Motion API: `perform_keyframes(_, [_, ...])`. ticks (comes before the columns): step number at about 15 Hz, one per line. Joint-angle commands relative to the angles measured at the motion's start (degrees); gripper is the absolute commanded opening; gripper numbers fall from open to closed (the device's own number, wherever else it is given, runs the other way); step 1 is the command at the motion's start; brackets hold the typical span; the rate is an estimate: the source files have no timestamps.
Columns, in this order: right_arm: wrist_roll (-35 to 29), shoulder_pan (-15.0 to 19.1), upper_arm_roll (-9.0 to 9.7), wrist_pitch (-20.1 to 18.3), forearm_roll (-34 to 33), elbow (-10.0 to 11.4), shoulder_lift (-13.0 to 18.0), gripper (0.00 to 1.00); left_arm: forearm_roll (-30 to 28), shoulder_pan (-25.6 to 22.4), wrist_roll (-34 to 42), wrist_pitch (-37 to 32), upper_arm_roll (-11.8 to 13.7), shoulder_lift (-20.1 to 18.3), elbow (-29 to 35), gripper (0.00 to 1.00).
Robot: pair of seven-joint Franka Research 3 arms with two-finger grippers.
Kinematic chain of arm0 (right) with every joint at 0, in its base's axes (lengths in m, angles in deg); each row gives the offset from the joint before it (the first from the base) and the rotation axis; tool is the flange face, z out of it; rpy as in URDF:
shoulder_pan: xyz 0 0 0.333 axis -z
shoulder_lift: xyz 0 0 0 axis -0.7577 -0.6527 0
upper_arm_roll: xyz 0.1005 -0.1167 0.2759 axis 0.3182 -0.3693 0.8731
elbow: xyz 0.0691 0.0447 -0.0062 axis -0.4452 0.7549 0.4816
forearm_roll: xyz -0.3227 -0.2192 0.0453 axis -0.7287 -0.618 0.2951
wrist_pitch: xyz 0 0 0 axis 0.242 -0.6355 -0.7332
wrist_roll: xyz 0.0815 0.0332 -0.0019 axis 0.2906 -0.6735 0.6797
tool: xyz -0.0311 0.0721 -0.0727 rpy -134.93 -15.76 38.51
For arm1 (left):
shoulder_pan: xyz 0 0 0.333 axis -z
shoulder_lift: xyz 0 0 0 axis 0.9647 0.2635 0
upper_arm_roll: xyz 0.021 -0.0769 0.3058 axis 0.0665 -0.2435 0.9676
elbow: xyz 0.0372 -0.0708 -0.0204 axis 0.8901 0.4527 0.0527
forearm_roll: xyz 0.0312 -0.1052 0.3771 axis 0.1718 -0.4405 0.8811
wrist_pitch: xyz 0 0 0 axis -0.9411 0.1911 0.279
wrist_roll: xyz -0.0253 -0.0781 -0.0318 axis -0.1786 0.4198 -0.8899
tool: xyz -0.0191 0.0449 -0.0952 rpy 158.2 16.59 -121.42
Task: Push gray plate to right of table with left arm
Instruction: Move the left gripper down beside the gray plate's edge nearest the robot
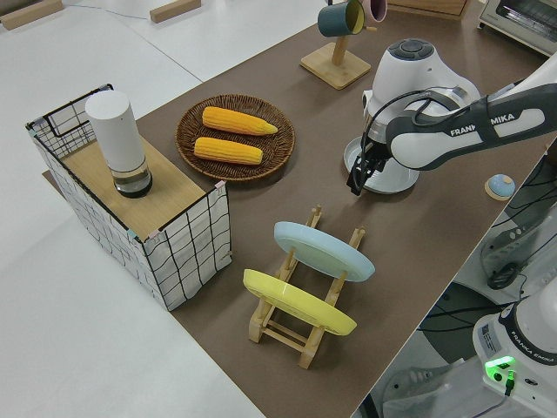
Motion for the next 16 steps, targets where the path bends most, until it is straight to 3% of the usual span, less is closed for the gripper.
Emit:
perform_keyframes(1, [0.06,0.62,0.32,-0.69,0.46,-0.05,0.43,0.983,0.13,1.77,-1.54,3.26,0.62,0.87,1.83,0.99])
perform_keyframes(3, [0.06,0.62,0.32,-0.69,0.46,0.03,0.43,0.983,0.13,1.77,-2.51,3.35,0.44,1.13,1.92,0.96])
perform_keyframes(5, [0.15,0.62,0.32,-0.69,0.46,0.03,0.43,0.983,0.13,1.77,-2.60,3.88,-0.17,1.57,2.09,0.87])
perform_keyframes(8, [0.06,0.62,0.23,-0.69,0.46,0.03,0.43,0.983,0.13,1.69,-2.60,3.88,-0.18,1.57,2.09,0.45])
perform_keyframes(10, [0.15,0.62,0.32,-0.69,0.46,-0.05,0.43,0.983,0.13,1.69,-2.60,3.88,-0.18,1.49,1.92,0.25])
perform_keyframes(13, [0.15,0.62,0.23,-0.69,0.46,-0.05,0.43,0.983,0.13,1.69,-2.60,3.79,-0.18,1.40,1.92,0.08])
perform_keyframes(16, [0.15,0.62,0.32,-0.69,0.55,-0.05,0.43,0.983,0.13,1.68,-2.78,3.88,-0.26,1.57,1.74,0.00])
